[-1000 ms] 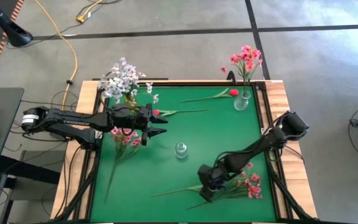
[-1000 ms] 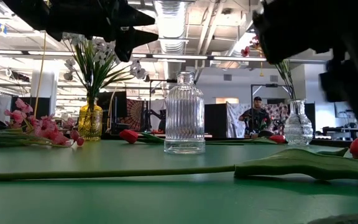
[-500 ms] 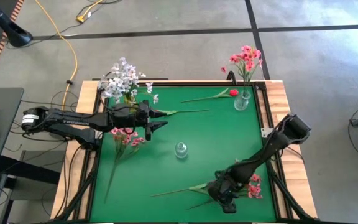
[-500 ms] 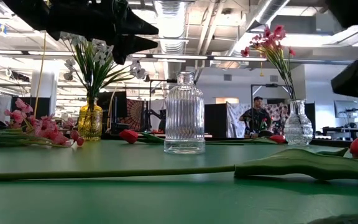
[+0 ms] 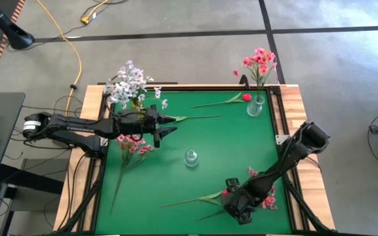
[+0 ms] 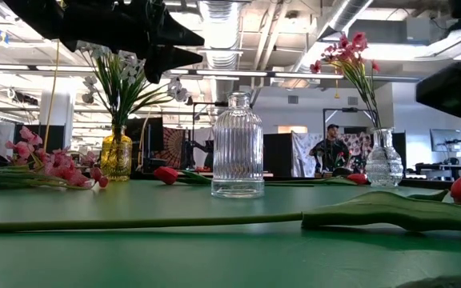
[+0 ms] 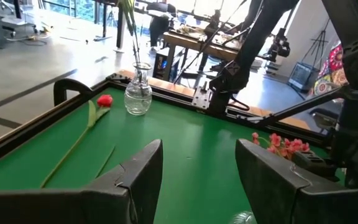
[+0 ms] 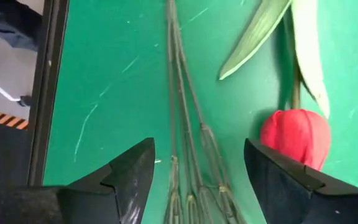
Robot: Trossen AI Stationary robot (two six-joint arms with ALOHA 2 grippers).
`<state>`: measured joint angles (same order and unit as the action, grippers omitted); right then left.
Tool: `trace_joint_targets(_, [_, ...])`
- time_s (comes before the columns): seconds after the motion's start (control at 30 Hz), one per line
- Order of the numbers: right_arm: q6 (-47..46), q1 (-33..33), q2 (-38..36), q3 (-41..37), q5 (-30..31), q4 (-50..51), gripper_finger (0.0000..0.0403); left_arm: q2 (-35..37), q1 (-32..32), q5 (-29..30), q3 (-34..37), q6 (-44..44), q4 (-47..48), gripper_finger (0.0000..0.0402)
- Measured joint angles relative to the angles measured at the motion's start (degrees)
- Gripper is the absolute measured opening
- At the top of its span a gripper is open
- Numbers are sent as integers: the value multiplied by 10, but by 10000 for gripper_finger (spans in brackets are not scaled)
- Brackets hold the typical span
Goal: Sort flowers into vase by color
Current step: Put the bottom pink flowers into the top transparent vase
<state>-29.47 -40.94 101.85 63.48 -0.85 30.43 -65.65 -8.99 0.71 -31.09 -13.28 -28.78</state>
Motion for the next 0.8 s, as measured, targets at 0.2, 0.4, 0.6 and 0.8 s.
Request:
trace_joint_targets(0.2, [-3, -24, 37, 0, 14, -7, 273, 0, 0, -2, 0, 0, 5, 190])
trace_joint_targets(0.4, [-6, -47, 59, 2, 49, 0, 220, 0, 0, -3, 0, 1, 12, 190])
trace_joint_targets(0.6, [-29, -53, 43, 0, 82, 28, 73, 0, 0, -2, 0, 2, 12, 190])
trace_joint_targets(0.8, [-7, -35, -21, -4, 80, 47, 31, 0, 0, -2, 0, 1, 12, 190])
